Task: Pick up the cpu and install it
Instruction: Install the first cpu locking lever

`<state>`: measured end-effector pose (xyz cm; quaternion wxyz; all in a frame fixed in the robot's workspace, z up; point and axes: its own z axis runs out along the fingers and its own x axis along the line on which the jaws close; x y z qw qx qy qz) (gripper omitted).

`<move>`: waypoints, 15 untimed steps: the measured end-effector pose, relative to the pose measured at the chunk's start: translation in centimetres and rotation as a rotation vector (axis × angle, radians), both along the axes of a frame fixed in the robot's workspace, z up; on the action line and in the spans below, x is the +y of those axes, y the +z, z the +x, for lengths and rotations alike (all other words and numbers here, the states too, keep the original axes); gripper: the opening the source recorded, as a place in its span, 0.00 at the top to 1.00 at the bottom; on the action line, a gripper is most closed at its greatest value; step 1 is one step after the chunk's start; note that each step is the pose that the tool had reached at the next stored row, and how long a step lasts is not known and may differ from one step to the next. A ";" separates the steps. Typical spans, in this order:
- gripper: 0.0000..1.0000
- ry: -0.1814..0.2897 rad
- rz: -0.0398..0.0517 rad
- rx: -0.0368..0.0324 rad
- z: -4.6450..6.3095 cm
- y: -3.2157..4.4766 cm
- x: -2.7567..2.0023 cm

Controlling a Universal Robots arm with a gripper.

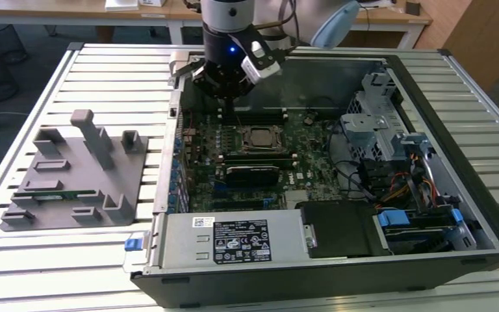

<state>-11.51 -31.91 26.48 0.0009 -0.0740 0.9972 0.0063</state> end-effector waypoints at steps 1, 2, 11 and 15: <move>0.89 0.000 0.0000 0.0000 -0.1 -0.07 0.16; 0.89 0.000 0.0000 0.0000 -0.1 -0.15 0.33; 0.89 0.000 -0.0001 0.0001 -0.2 -0.65 1.24; 0.89 0.000 0.0000 0.0001 0.7 -0.71 1.49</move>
